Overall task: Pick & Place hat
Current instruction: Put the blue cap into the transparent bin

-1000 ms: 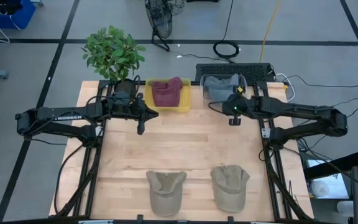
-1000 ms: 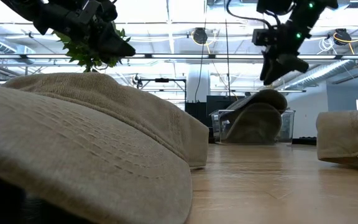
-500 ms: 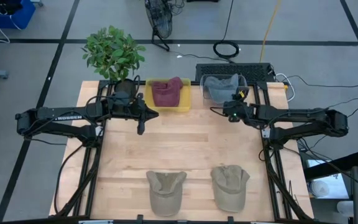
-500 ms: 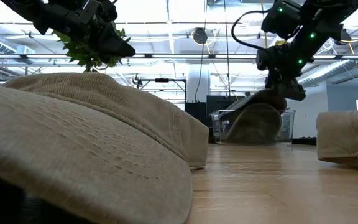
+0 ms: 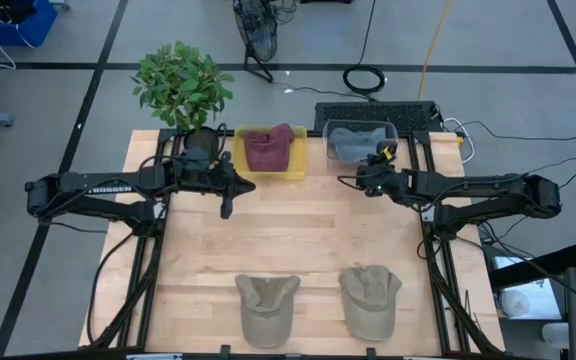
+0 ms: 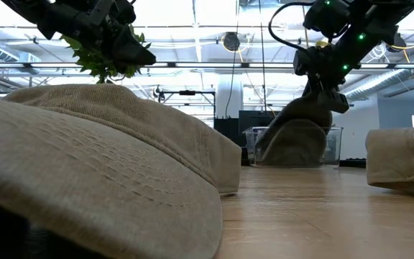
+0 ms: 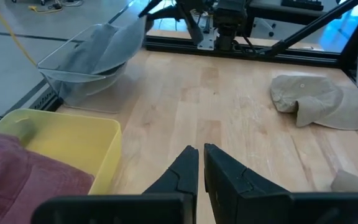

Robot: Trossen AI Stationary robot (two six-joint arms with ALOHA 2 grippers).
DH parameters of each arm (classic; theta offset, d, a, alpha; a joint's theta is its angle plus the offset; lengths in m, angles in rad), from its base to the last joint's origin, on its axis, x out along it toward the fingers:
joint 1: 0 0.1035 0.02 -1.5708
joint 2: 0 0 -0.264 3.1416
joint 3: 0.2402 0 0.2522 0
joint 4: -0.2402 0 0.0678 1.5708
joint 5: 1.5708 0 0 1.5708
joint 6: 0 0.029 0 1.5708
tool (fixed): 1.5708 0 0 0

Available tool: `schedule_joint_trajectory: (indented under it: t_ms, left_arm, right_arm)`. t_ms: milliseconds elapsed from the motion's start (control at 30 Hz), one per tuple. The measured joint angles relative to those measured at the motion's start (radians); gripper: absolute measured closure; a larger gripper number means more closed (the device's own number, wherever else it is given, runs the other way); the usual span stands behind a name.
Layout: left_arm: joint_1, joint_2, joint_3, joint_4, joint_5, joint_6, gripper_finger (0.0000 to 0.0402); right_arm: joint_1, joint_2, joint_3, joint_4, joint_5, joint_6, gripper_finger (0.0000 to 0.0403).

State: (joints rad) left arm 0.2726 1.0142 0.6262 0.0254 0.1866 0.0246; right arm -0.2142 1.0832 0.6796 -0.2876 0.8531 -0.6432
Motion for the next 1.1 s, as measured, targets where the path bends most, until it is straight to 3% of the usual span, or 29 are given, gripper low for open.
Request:
schedule_joint_trajectory:
  t_ms: [300,433,833,933,1100]
  left_arm:
    - [-0.005,0.0,0.0,0.001,-0.001,0.004,0.0371]
    - [-0.005,0.0,0.0,0.001,-0.001,0.009,0.0371]
    - [-0.005,0.0,0.0,0.002,-0.001,0.014,0.0371]
    - [-0.005,0.0,0.0,0.002,-0.001,0.014,0.0371]
    - [-0.005,0.0,0.0,0.002,-0.001,0.015,0.0371]
  right_arm:
    - [0.0,0.001,0.0,0.218,0.037,-0.222,0.0396]
    - [-0.002,0.001,0.022,0.23,0.03,-0.266,0.0398]
    - [-0.14,0.01,0.043,0.053,-0.193,-0.11,0.04]
    - [-0.156,0.01,0.043,0.002,-0.186,-0.099,0.04]
    - [-0.153,0.011,0.04,-0.054,-0.079,-0.18,0.04]
